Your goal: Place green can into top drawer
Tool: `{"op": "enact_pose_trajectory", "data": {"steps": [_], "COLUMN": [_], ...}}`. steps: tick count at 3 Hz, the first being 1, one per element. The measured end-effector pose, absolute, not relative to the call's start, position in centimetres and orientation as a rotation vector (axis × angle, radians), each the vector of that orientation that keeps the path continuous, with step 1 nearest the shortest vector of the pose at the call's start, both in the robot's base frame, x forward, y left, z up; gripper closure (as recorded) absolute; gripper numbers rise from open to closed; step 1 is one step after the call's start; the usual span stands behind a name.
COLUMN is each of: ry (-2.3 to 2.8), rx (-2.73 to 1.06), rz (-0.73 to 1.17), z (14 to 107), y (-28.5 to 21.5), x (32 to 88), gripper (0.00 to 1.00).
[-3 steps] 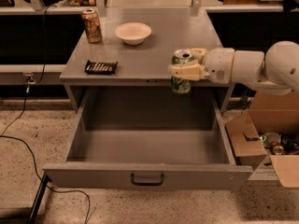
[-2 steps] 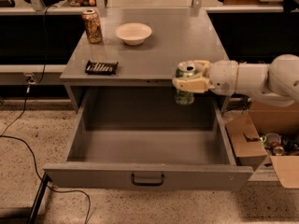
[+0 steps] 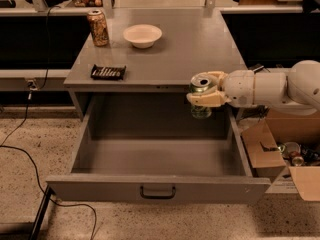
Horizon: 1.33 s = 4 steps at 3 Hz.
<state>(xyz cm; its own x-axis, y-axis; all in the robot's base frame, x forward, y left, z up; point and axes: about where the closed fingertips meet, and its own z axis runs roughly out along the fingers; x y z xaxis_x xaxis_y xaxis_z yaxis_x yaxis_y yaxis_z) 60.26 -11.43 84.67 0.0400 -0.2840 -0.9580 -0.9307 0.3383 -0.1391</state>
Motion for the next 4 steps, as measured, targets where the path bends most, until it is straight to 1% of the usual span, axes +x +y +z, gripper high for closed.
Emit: {"op": "enact_pose_trajectory", "data": {"steps": [1,2,3,4], "ry": [1.395,1.285,1.252,1.247], "rx": [-1.155,-1.157,-1.185,-1.187], "rz": [0.787,0.883,0.948,0.960], "z": [82.0,77.0,73.7,73.4], "y": [-10.5,-9.7,-9.7,-9.6], "x": [60.1,59.4,58.3,58.1], "gripper": [1.00,1.00,1.00,1.00]}}
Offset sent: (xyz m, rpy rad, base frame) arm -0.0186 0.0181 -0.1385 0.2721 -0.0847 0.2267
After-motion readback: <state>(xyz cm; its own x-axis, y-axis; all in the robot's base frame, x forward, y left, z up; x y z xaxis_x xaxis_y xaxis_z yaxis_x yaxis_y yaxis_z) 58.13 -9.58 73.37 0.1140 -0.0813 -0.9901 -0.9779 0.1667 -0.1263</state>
